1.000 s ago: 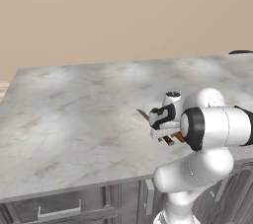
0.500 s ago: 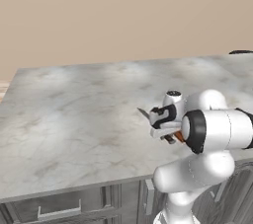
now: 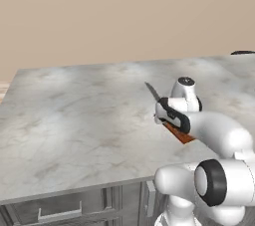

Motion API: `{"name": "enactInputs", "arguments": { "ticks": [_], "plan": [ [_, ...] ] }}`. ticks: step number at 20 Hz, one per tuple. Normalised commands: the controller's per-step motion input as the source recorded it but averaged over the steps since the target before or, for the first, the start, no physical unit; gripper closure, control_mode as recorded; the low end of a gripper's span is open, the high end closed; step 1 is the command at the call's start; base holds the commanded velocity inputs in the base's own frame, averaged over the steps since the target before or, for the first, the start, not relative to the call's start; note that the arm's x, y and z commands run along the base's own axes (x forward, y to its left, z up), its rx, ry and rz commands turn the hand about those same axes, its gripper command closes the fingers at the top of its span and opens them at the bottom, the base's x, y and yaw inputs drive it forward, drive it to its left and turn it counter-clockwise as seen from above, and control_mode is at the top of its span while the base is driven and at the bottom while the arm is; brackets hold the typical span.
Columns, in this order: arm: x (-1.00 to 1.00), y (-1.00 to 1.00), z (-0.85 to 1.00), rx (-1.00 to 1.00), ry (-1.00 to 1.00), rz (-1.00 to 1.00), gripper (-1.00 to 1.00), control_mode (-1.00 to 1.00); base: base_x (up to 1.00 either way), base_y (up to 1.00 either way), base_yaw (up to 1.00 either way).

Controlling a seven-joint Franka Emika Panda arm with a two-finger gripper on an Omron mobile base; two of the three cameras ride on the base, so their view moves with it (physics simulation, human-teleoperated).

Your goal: Move the cutting board and knife to the sink. Then move spray from the cabinet to the counter.

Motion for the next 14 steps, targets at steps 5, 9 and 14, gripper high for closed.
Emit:
{"name": "enactInputs", "arguments": {
  "ticks": [5, 9, 14],
  "plan": [
    [-0.31, 0.0, 0.88, 0.0, -0.19, -0.04, 1.0, -1.0, 0.0, 0.0, 0.0],
    [-0.2, 0.0, 0.34, 0.0, -0.17, -0.02, 1.0, -1.0, 0.0, 0.0, 0.0],
    [-0.23, -0.02, 0.0, 0.0, -0.01, 0.0, 1.0, -1.0, 0.0, 0.0, 0.0]
  ]
}}
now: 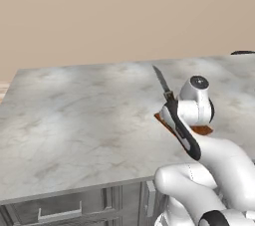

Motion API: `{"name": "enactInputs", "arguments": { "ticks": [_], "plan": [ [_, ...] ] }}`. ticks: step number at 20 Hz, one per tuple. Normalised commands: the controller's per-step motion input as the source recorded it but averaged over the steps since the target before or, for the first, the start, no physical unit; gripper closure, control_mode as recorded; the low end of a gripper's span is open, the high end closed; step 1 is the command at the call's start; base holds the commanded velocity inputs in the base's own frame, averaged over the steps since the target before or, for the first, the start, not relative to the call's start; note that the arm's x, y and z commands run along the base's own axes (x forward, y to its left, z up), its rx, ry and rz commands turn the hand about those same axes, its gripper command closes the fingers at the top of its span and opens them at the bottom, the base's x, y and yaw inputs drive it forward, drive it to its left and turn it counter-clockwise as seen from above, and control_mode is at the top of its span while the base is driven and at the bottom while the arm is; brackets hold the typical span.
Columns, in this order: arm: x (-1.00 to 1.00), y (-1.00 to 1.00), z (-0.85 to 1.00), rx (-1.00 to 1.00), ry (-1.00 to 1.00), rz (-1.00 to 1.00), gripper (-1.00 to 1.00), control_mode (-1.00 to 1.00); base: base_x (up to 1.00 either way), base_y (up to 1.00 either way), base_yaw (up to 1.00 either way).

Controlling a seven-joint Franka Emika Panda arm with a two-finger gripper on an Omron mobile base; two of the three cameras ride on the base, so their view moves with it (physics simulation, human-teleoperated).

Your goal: Move the cutting board and knife to the sink. Then move spray from the cabinet to the counter.

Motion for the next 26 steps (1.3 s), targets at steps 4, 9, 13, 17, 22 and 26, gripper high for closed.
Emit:
{"name": "enactInputs", "arguments": {
  "ticks": [4, 9, 13, 17, 22, 26],
  "plan": [
    [0.0, 0.0, 0.0, 0.0, 0.0, 0.0, 1.0, 1.0, -0.94, -0.44, 0.0],
    [0.0, 0.0, 0.0, 0.0, 0.0, 0.0, 1.0, 1.0, -0.38, -0.67, 0.0],
    [0.0, 0.0, 0.0, 0.0, 0.0, 0.0, 1.0, 1.0, 0.22, -0.97, 0.0],
    [0.0, 0.0, 0.0, 0.0, 0.0, 0.0, 1.0, 1.0, 0.44, -1.0, 0.0],
    [0.0, 0.0, 0.0, 0.0, 0.0, 0.0, 1.0, 1.0, 0.42, -1.0, 0.0],
    [0.0, 0.0, 0.0, 0.0, 0.0, 0.0, 1.0, 1.0, 0.16, -1.0, 0.0]
  ]
}}
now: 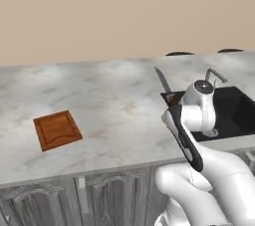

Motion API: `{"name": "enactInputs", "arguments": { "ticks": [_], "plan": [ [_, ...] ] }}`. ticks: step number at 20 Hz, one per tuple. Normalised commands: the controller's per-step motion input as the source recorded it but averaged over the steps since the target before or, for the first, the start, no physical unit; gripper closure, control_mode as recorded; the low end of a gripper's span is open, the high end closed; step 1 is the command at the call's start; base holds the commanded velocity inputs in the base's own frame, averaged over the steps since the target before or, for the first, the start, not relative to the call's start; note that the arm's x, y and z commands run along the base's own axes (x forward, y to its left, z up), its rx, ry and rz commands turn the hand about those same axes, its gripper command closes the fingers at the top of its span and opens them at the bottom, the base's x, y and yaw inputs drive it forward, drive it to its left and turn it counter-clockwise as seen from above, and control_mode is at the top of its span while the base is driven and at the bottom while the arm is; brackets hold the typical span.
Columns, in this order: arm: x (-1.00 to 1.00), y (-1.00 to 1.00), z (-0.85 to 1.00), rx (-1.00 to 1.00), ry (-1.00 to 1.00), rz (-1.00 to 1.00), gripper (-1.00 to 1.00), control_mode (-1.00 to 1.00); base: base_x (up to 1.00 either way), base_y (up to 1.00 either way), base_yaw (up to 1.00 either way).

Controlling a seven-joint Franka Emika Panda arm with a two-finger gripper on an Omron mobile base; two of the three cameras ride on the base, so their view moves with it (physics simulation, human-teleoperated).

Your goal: Move the cutting board and knife to the sink. Then move spray from the cabinet to the counter.

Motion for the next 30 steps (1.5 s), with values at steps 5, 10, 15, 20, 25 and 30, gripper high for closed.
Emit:
{"name": "enactInputs", "arguments": {
  "ticks": [5, 10, 15, 20, 25, 30],
  "plan": [
    [0.0, 0.0, 0.0, 0.0, 0.0, 0.0, 1.0, 1.0, 0.01, -1.0, 0.0],
    [0.0, 0.0, 0.0, 0.0, 0.0, 0.0, 1.0, 1.0, 0.11, -1.0, 0.0],
    [0.0, 0.0, 0.0, 0.0, 0.0, 0.0, 1.0, 1.0, 0.28, -1.0, 0.01],
    [0.0, 0.0, 0.0, 0.0, 0.0, 0.0, 1.0, 1.0, 0.57, -0.88, 0.12],
    [0.05, -0.05, 0.0, 0.0, 0.0, 0.06, 1.0, -1.0, 0.27, -0.13, 0.07],
    [0.0, 0.14, 0.0, -0.03, 0.0, 0.32, 1.0, -1.0, 0.0, 0.0, 0.0]
  ]
}}
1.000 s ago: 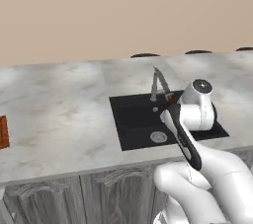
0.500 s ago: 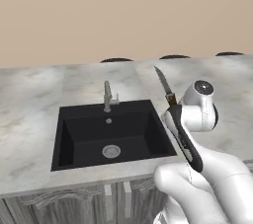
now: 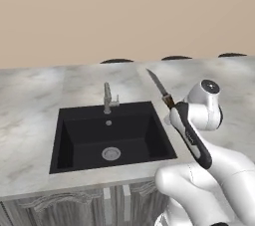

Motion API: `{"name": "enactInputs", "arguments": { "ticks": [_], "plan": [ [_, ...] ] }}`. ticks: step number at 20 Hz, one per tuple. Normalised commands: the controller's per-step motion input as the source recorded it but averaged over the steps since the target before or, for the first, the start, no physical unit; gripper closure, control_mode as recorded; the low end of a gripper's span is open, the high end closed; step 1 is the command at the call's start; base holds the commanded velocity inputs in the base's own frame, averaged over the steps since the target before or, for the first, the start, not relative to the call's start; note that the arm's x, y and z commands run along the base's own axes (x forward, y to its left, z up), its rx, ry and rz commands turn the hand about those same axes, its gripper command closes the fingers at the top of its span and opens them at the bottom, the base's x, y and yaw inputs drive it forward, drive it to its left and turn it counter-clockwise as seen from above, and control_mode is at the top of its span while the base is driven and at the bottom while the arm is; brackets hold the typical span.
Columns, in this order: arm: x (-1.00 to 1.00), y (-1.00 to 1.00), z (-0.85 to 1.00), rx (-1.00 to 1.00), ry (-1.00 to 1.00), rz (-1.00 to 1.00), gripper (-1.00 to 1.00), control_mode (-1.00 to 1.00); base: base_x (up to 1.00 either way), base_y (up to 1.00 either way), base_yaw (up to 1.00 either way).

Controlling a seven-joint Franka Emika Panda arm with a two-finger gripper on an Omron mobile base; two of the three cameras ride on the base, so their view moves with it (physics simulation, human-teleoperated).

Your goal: Move the cutting board and knife to the sink. Then move spray from the cabinet to the counter.

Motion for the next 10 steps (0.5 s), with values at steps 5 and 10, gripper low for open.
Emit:
{"name": "enactInputs", "arguments": {
  "ticks": [5, 10],
  "plan": [
    [-0.02, 0.5, 0.0, -0.13, 0.02, 0.37, 1.0, -1.0, 0.0, 0.0, 0.0],
    [0.0, 0.53, 0.0, -0.3, 0.13, 0.37, 1.0, -1.0, 0.0, 0.0, 0.0]
  ]
}}
